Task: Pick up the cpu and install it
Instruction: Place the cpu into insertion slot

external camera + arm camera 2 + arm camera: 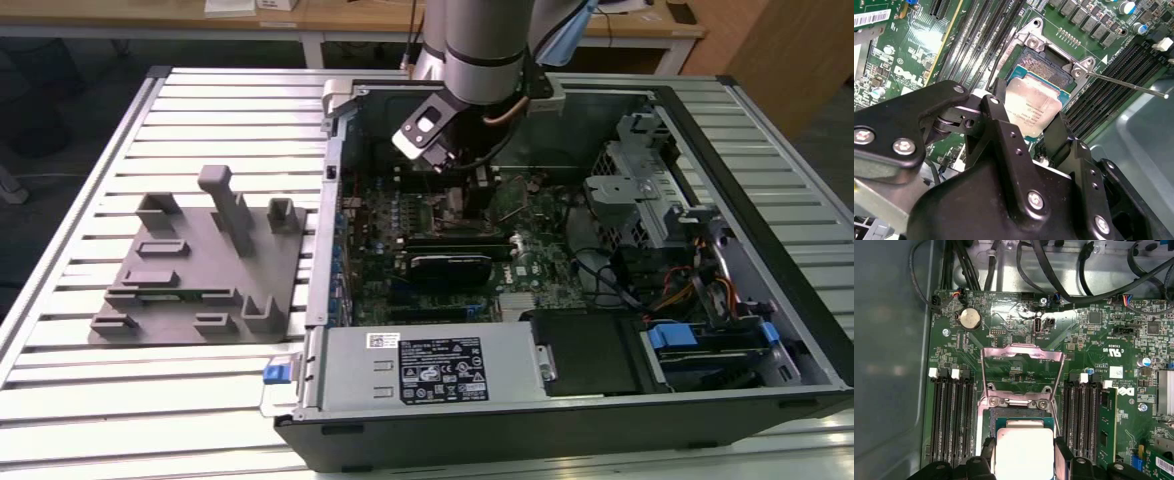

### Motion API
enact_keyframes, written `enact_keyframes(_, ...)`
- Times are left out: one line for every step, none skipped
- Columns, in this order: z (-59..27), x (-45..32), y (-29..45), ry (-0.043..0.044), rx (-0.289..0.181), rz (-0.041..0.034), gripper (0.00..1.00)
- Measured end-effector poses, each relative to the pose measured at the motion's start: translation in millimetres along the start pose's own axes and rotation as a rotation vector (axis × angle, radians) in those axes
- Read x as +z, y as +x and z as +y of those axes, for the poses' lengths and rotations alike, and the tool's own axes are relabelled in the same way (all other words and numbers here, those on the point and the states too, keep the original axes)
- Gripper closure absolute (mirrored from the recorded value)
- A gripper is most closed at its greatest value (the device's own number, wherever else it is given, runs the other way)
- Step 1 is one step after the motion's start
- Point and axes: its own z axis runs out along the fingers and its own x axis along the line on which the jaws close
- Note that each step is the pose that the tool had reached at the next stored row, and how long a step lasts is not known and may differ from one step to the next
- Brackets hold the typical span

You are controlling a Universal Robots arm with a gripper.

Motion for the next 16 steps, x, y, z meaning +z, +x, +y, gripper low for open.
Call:
enact_keyframes(0.0, 0.4, 0.0, 0.0, 0.001, -0.0001, 0.46)
enact_keyframes(-0.1, 0.9, 0.0, 0.0, 0.001, -0.0001, 0.46)
enact_keyframes(-0.1, 1.5, 0.0, 0.0, 0.002, -0.0001, 0.46)
enact_keyframes(-0.1, 2.0, 0.0, 0.0, 0.003, -0.0002, 0.46)
enact_keyframes(-0.1, 2.5, 0.0, 0.0, 0.004, -0.0002, 0.46)
enact_keyframes(-0.1, 3.0, 0.0, -0.0001, 0.004, -0.0002, 0.46)
enact_keyframes(-0.1, 3.6, -0.1, -0.0001, 0.005, -0.0002, 0.46)
enact_keyframes(-0.2, 4.3, -0.1, -0.0001, 0.005, -0.0002, 0.46)
enact_keyframes(-0.2, 5.1, -0.1, -0.0001, 0.006, -0.0003, 0.46)
enact_keyframes(-0.3, 6.0, -0.1, -0.0001, 0.006, -0.0003, 0.46)
enact_keyframes(-0.3, 6.9, -0.1, -0.0001, 0.006, -0.0003, 0.46)
enact_keyframes(-0.3, 7.8, -0.1, -0.0001, 0.006, -0.0002, 0.46)
enact_keyframes(-0.4, 8.8, -0.1, -0.0001, 0.006, -0.0002, 0.46)
enact_keyframes(-0.4, 9.7, -0.2, -0.0001, 0.006, -0.0003, 0.46)
enact_keyframes(-0.5, 10.5, -0.2, -0.0001, 0.006, -0.0003, 0.46)
enact_keyframes(-0.5, 11.4, -0.2, -0.0001, 0.006, -0.0003, 0.46)
